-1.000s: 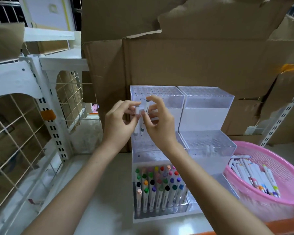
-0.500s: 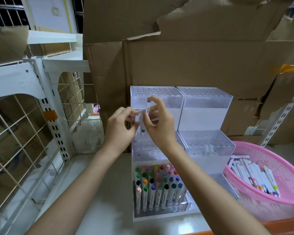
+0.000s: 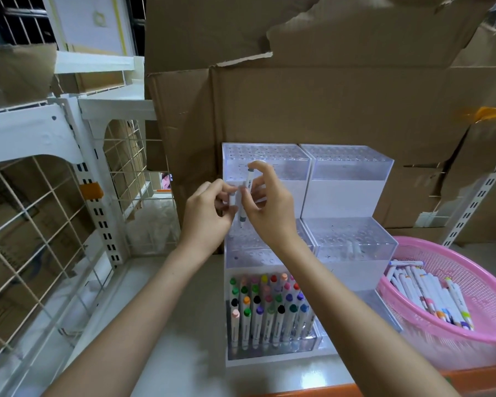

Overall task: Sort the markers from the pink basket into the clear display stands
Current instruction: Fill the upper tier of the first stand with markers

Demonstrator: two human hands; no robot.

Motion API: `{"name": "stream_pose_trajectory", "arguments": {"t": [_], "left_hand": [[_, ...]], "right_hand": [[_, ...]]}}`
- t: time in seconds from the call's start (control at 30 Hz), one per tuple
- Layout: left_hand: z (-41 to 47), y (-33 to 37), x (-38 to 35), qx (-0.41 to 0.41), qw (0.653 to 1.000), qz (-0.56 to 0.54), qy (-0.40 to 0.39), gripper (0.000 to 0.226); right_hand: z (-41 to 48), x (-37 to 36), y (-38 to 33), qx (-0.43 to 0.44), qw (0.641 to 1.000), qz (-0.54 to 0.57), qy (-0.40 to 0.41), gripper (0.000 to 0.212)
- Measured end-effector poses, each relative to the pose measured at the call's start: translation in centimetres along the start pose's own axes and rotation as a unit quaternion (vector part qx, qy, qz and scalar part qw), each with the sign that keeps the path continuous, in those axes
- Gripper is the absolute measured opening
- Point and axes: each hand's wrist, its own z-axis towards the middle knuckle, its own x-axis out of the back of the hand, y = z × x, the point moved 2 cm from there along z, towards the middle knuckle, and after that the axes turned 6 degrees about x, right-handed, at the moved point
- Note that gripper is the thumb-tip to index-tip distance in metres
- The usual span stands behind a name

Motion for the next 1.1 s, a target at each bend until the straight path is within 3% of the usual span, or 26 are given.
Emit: {"name": "stream_pose_trajectory", "arguments": {"t": [0.37, 0.73, 1.1], "left_hand": [[-0.4, 0.3, 0.3, -0.029, 0.997, 0.058, -0.037, 0.031], [-0.5, 0.8, 1.5, -0.098, 0.975, 0.196, -0.043, 0.040], [-1.7, 0.4, 2.1, -0.094, 0.955, 0.265, -0.097, 0.070]], "right_hand": [[0.1, 0.0, -0.1, -0.003, 1.000, 0.004, -0.001, 0.033], [-0.4, 0.3, -1.0, -0.014, 0.999, -0.018, -0.049, 0.032], [-1.2, 0.7, -0.7, -0.016, 0.988, -0.061, -0.139, 0.028]]}}
